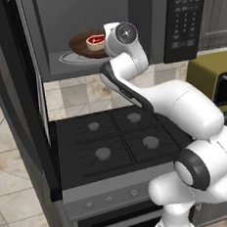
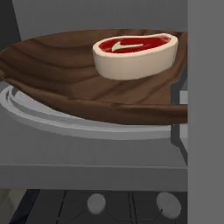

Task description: Remove the pear from the bowl and place it on the small plate. Then place the bowl with only the steak in the microwave, close the door, and press the start button to microwave the steak.

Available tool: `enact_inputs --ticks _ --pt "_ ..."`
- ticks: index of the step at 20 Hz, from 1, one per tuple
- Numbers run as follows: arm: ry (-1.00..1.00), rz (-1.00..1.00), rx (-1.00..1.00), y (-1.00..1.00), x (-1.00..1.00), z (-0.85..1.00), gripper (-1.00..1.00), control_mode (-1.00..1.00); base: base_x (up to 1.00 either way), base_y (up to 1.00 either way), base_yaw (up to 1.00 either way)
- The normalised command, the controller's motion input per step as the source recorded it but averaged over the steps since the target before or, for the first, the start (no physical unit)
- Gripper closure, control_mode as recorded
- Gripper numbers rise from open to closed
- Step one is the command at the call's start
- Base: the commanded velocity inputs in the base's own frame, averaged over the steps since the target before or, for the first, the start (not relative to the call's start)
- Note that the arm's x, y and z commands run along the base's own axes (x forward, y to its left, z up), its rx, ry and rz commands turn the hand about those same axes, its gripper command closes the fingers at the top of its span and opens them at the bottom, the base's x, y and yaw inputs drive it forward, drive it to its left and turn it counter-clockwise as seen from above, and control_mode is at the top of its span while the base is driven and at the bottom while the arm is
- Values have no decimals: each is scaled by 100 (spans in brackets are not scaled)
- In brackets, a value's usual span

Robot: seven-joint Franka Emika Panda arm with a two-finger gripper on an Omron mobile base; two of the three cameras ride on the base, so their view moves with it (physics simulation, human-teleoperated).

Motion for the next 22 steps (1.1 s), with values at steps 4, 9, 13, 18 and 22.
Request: enact_inputs --ticks 4,9,13,18,22 --pt "12 0 -6 10 78 -13 100 -100 0 0 0" --pt "6 0 -5 3 58 -6 100 -100 0 0 0" --pt "-9 3 -5 2 -17 4 -100 -100 0 0 0" --pt "-24 3 -5 0 -86 9 -100 -100 0 0 0" --pt "-23 1 -5 0 -99 -3 -100 -100 0 0 0"
